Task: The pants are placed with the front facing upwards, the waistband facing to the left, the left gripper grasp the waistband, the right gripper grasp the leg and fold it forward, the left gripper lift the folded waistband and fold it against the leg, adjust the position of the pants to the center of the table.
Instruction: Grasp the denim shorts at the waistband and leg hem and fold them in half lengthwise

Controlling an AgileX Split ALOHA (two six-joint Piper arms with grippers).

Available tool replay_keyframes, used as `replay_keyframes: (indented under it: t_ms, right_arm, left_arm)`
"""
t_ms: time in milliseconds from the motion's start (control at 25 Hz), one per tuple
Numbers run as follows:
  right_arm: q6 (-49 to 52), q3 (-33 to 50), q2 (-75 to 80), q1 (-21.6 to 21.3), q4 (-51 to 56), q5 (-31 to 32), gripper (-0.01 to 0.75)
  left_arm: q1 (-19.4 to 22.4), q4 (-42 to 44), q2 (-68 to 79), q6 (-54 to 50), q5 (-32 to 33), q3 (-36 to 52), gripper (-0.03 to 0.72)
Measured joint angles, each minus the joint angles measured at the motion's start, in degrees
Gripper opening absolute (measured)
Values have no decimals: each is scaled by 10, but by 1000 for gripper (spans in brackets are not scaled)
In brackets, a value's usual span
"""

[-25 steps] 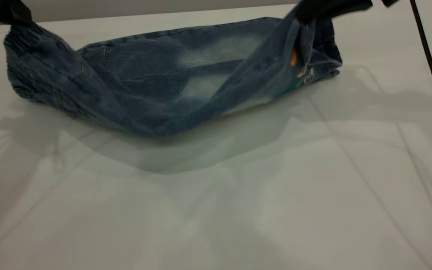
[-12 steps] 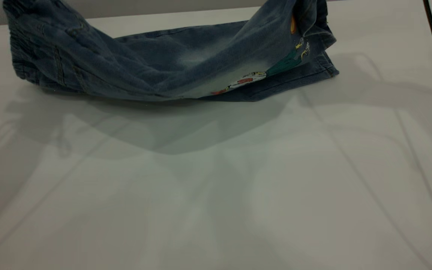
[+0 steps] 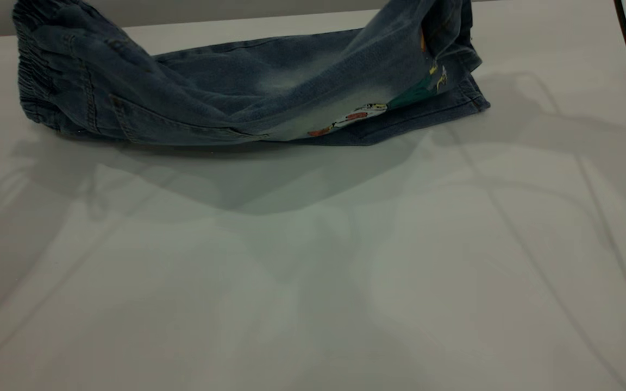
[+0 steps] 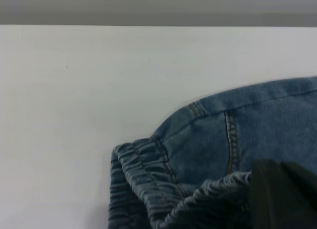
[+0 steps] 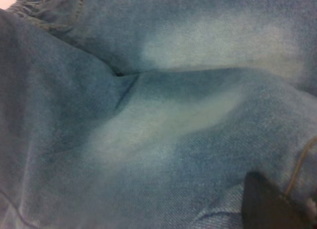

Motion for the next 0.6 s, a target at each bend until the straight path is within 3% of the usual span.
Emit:
replay_keyframes:
  t_ms: [600]
  right_arm:
    - [14, -1, 27, 0, 2, -47, 27]
  left_arm:
    - [0, -1, 82, 4, 30, -101, 27]
